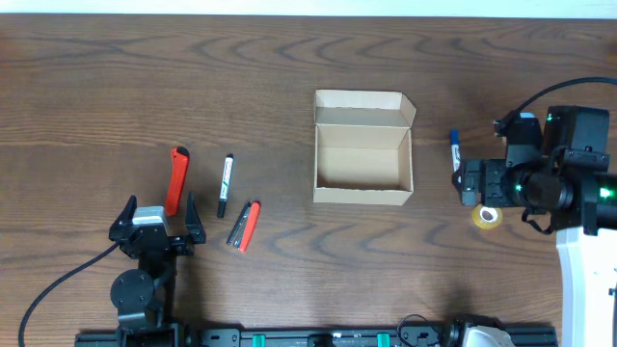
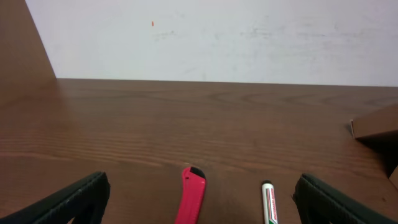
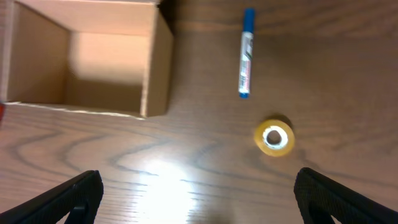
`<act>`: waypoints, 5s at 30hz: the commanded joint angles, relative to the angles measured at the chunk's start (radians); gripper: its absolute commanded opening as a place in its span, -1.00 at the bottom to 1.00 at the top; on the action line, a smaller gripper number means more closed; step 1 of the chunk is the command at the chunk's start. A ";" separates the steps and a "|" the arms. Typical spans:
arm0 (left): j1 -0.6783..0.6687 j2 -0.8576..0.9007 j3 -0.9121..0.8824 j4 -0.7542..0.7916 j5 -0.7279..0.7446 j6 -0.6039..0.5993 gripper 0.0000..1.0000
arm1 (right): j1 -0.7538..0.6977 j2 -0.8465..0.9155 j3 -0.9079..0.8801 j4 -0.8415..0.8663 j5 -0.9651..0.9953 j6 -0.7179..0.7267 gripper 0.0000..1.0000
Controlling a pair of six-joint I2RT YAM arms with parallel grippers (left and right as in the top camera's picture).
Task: Pack container
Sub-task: 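Move the right gripper over the blue-capped whiteboard marker, then lower the right gripper and grasp the blue-capped marker, then carry the marker with the right gripper into the cardboard box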
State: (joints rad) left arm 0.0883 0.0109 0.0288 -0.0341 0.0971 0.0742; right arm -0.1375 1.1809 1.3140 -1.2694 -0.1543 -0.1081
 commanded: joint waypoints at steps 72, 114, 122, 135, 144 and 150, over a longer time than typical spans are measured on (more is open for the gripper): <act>-0.005 -0.007 -0.024 -0.034 0.004 -0.011 0.91 | -0.031 0.801 0.111 0.237 0.091 -0.142 0.81; -0.005 -0.007 -0.024 -0.034 0.004 -0.011 0.91 | -0.033 0.801 -0.095 0.418 0.046 -0.105 0.29; -0.005 -0.007 -0.024 -0.034 0.004 -0.011 0.91 | -0.033 0.801 -0.094 0.418 0.045 -0.101 -0.74; -0.005 -0.007 -0.024 -0.034 0.004 -0.011 0.91 | -0.033 0.792 -0.077 0.411 -0.018 -0.101 -0.97; -0.005 -0.007 -0.024 -0.034 0.004 -0.011 0.91 | -0.031 0.563 0.001 0.409 -0.116 -0.045 -0.97; -0.005 -0.007 -0.024 -0.034 0.004 -0.011 0.91 | -0.021 0.331 0.050 0.420 -0.232 -0.083 -0.97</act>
State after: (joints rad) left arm 0.0883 0.0109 0.0288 -0.0341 0.0971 0.0742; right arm -0.1665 1.6035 1.3361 -0.8413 -0.2787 -0.1726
